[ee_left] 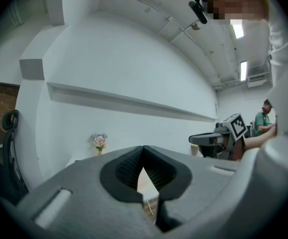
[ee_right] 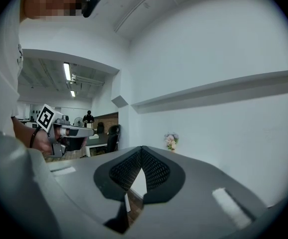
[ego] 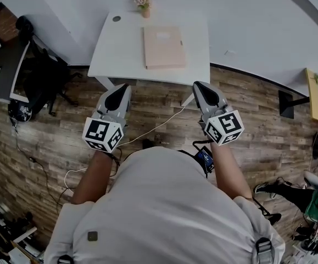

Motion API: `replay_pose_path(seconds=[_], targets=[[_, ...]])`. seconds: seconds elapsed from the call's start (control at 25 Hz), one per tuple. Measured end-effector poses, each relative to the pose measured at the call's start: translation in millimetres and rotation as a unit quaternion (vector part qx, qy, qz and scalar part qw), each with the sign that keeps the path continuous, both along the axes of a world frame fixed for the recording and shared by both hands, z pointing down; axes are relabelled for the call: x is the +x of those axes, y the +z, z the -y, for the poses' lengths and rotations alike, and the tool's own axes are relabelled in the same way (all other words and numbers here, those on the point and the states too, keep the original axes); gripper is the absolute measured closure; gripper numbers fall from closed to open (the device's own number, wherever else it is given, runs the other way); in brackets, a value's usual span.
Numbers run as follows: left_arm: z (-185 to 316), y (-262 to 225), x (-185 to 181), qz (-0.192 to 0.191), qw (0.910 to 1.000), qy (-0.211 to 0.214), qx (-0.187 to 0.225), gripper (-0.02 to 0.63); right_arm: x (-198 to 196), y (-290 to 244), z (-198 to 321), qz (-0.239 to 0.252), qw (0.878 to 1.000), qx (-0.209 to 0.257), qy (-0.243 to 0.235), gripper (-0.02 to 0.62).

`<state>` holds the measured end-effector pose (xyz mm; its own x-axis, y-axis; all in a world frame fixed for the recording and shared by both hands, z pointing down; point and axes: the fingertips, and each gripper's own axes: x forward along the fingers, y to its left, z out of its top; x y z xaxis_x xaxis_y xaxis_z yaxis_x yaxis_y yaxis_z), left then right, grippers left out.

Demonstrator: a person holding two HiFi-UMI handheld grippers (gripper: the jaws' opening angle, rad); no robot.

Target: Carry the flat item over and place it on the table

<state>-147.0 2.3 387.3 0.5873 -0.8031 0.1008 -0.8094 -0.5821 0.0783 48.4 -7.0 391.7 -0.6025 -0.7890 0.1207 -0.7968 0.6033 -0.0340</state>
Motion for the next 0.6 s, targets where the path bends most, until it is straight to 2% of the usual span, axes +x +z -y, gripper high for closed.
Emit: replay_pose_path(seconds=[0.6], targets=[[-79,13,107,-0.004,0.9996,-0.029,-0.007,0.606,100,13,-79,-0.008,0.999,-0.011,-0.040,0.586]])
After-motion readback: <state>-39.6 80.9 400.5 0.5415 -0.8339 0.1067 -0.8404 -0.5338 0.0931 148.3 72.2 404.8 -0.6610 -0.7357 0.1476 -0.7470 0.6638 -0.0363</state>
